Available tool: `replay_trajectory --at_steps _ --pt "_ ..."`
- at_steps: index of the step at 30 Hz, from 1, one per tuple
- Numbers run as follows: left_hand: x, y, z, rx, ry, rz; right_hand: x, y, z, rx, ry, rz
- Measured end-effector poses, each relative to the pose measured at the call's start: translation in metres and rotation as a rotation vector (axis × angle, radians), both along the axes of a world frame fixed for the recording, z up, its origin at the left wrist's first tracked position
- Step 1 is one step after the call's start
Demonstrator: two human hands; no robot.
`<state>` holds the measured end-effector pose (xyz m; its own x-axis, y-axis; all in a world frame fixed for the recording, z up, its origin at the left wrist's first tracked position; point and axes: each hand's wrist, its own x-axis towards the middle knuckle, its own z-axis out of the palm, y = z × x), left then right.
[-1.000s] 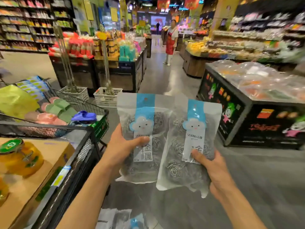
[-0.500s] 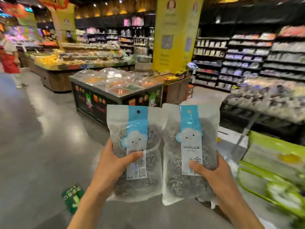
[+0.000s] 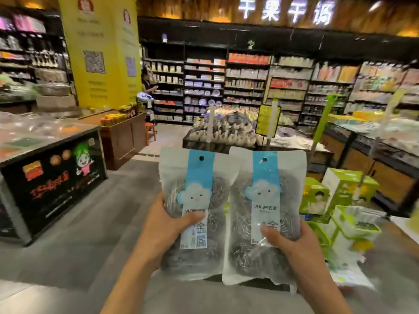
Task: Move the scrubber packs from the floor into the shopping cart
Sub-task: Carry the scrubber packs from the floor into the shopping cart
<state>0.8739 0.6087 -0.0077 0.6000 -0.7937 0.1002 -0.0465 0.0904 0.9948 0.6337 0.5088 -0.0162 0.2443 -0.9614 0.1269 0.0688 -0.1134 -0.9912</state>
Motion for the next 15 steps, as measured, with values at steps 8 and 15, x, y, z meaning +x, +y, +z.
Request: replay_trajectory --at_steps 8,15 --pt "-0.128 -0.168 0.004 -0.046 -0.061 -0.297 -0.151 -0.080 0.008 -0.031 -0.008 -0.314" --pt "-0.245 -0.295 -0.007 -0.041 -0.036 -0.595 -0.258 -0.123 0.002 -0.030 0.055 -0.639"
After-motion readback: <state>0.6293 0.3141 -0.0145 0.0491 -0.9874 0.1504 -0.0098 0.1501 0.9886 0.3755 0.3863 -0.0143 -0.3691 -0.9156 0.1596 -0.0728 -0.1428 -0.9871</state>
